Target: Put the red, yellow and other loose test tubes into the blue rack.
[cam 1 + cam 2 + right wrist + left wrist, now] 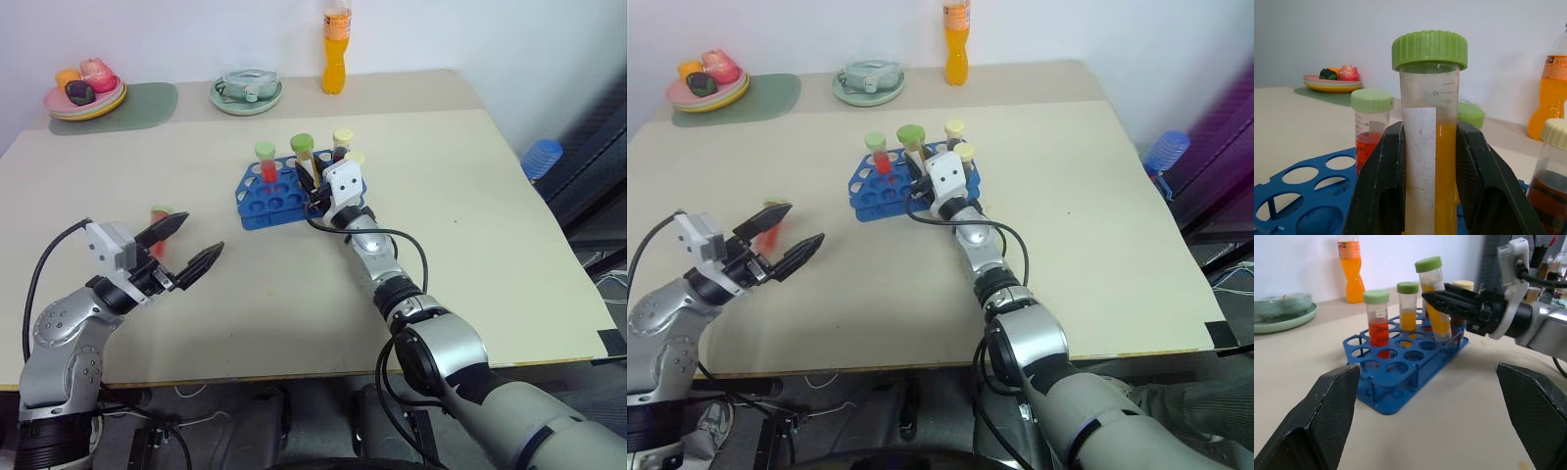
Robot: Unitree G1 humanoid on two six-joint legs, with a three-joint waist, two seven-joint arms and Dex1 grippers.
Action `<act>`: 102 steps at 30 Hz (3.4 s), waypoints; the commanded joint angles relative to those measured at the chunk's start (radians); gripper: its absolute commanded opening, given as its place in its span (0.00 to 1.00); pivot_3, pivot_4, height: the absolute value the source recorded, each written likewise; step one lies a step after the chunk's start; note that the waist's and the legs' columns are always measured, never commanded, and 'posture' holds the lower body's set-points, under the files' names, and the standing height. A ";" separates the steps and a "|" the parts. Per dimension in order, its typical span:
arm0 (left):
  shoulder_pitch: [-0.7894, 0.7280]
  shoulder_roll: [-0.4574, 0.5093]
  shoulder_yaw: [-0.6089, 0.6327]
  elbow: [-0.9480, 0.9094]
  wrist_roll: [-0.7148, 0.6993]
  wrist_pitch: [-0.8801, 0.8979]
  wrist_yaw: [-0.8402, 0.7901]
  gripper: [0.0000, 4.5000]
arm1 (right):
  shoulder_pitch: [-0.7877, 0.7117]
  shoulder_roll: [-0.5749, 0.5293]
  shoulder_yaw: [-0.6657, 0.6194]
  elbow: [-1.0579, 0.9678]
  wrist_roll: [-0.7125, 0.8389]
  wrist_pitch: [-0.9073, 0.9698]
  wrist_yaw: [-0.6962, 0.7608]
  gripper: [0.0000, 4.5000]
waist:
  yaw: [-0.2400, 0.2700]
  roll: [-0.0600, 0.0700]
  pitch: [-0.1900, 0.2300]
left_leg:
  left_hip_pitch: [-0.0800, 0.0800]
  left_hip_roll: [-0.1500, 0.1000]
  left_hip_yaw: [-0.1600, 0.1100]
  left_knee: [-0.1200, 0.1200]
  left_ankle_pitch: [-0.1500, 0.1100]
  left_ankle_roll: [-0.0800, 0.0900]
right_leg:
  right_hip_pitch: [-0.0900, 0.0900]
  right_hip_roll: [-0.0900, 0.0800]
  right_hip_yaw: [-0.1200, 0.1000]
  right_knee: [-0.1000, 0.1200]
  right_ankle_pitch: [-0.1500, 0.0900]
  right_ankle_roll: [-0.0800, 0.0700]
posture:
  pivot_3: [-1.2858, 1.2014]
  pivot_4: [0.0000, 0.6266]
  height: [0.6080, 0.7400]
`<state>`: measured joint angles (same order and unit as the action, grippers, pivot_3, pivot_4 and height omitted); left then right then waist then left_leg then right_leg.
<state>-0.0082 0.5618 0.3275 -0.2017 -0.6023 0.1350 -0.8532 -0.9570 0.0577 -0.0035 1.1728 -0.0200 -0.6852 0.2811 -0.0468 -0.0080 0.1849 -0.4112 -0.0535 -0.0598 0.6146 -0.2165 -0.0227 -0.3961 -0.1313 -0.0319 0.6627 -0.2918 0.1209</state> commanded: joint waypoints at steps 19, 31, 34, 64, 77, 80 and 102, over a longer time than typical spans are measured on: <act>0.029 0.001 0.026 -0.066 -0.033 0.003 0.026 1.00 | -0.021 0.030 -0.082 0.045 0.049 -0.041 0.004 0.17 | 0.000 0.000 0.000 | 0.000 0.000 0.000 0.000 0.000 0.000 | 0.000 0.000 0.000 0.000 0.000 0.000 | 0.52 0.24 1.00; 0.008 -0.003 0.012 -0.044 -0.030 0.005 0.014 1.00 | -0.002 0.009 -0.095 0.064 0.032 -0.074 -0.063 0.17 | 0.002 0.000 0.000 | 0.000 0.000 0.000 0.000 0.000 0.000 | 0.001 0.000 0.000 0.000 0.000 0.000 | 0.52 0.24 1.00; 0.002 -0.003 0.014 -0.042 -0.029 0.008 0.012 1.00 | -0.001 0.008 -0.098 0.068 0.034 -0.087 -0.073 0.17 | 0.000 0.000 0.000 | 0.001 0.000 0.000 0.000 0.000 0.000 | 0.001 0.000 0.000 0.000 0.000 0.000 | 0.52 0.24 1.00; 0.032 -0.017 0.021 -0.020 -0.013 -0.029 -0.025 1.00 | -0.039 0.018 -0.063 0.087 -0.003 0.001 -0.011 0.17 | 0.000 0.000 0.000 | 0.002 0.000 0.000 0.000 0.000 0.000 | 0.002 0.000 0.000 0.000 0.000 0.000 | 0.52 0.24 1.00; 0.101 -0.014 0.054 -0.079 -0.039 -0.026 -0.014 1.00 | -0.048 0.045 -0.109 0.102 0.028 0.031 -0.004 0.17 | 0.000 0.000 0.000 | 0.002 0.000 0.000 0.000 0.000 0.000 | 0.002 0.000 0.000 0.000 0.000 0.000 | 0.52 0.24 1.00; 0.093 -0.015 0.054 -0.072 -0.042 -0.026 -0.017 1.00 | -0.037 0.048 -0.119 0.094 0.038 0.012 0.009 0.17 | 0.000 0.000 0.000 | 0.002 0.000 0.000 0.000 0.000 0.000 | 0.002 0.000 0.000 0.000 0.000 0.000 | 0.52 0.24 1.00; -0.050 -0.042 -0.034 0.081 -0.008 -0.050 -0.086 1.00 | 0.047 -0.038 -0.050 -0.048 0.017 -0.125 0.171 0.80 | 0.000 0.000 0.000 | 0.002 0.001 0.000 -0.001 0.000 0.000 | 0.002 0.001 0.001 0.000 0.000 0.000 | 0.52 0.24 1.00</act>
<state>-0.0532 0.5179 0.2870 -0.1152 -0.6108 0.1008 -0.9354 -0.9223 0.0241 -0.0692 1.1856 -0.0163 -0.8013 0.4064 -0.0469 -0.0079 0.1849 -0.4088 -0.0529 -0.0597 0.6137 -0.2164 -0.0230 -0.3942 -0.1299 -0.0313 0.6623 -0.2919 0.1206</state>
